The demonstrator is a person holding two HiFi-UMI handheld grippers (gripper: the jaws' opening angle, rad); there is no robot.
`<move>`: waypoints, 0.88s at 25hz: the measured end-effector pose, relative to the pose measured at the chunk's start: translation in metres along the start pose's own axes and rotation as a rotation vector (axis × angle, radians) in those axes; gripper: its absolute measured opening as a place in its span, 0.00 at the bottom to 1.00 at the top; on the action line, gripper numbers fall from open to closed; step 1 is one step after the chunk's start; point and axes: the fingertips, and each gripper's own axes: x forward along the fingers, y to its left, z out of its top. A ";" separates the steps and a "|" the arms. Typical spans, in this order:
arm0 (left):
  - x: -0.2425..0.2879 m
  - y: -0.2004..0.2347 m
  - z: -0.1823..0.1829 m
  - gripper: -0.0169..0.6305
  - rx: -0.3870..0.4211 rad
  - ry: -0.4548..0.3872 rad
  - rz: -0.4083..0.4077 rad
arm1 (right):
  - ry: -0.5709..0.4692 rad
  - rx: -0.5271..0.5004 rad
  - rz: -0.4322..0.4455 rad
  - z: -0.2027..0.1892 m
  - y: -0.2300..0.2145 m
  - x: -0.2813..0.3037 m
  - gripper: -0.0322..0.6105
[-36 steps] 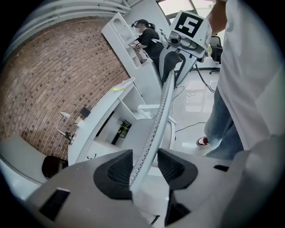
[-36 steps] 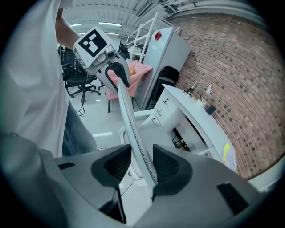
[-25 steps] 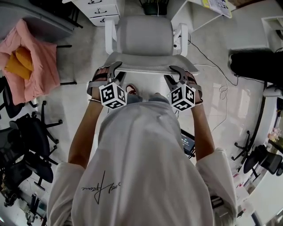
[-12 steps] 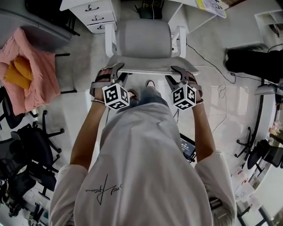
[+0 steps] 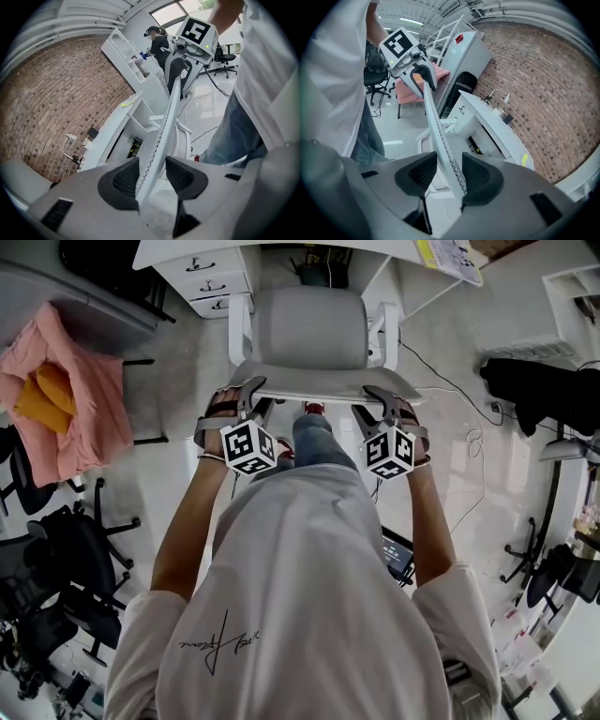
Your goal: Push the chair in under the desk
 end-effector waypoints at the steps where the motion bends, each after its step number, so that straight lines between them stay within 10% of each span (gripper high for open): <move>1: 0.000 0.001 0.000 0.29 0.001 0.002 0.003 | -0.001 -0.002 -0.002 0.000 0.000 0.000 0.33; 22: 0.027 0.037 0.005 0.31 -0.017 0.045 0.020 | -0.028 -0.029 -0.025 0.005 -0.036 0.020 0.33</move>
